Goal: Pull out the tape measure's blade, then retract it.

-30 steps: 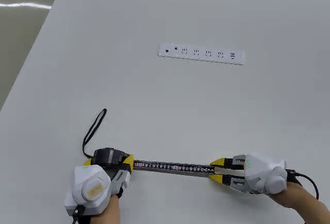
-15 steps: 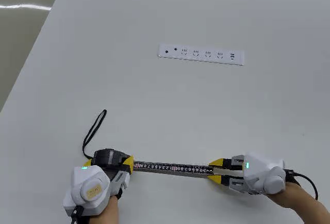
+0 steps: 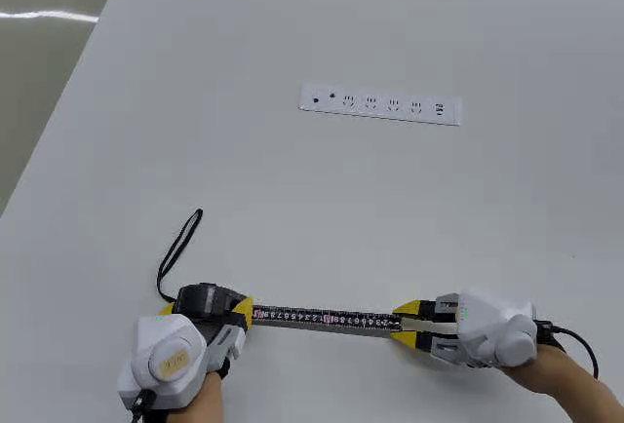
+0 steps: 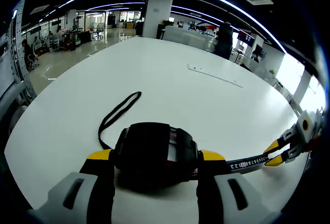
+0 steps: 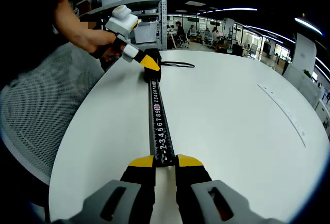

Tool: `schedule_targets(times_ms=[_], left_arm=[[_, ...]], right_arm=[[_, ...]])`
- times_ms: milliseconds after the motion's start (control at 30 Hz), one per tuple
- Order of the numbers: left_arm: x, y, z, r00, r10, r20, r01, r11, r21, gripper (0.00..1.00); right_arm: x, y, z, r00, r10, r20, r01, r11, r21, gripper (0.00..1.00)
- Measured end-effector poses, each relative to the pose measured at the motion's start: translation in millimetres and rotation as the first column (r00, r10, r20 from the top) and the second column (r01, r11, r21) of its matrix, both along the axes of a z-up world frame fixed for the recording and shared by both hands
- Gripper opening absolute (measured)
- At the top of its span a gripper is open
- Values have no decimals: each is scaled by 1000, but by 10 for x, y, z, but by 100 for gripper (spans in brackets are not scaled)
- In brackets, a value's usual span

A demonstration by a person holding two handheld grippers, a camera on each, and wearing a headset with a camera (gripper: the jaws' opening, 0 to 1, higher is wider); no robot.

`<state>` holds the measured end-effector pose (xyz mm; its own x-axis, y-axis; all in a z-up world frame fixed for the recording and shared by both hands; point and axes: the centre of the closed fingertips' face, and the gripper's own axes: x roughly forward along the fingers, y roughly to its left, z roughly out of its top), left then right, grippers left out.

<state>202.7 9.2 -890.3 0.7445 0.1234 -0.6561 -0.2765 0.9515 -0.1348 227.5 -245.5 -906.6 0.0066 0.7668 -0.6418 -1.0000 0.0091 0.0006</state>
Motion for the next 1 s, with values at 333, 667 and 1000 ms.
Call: schedule_targets(times_ms=[333, 667, 1000], left_arm=[[6, 0, 0, 1000, -2, 2, 2, 1000, -11, 61], [4, -1, -8, 1000, -5, 4, 5, 1000, -19, 61], [2, 4, -6, 1000, -4, 6, 4, 1000, -23, 61]], right_arm=[[17, 31, 11, 1000, 0, 4, 0, 1000, 3, 12], [26, 99, 27, 1000, 9, 7, -9, 1000, 10, 12], [19, 151, 47, 1000, 14, 7, -14, 1000, 16, 12]])
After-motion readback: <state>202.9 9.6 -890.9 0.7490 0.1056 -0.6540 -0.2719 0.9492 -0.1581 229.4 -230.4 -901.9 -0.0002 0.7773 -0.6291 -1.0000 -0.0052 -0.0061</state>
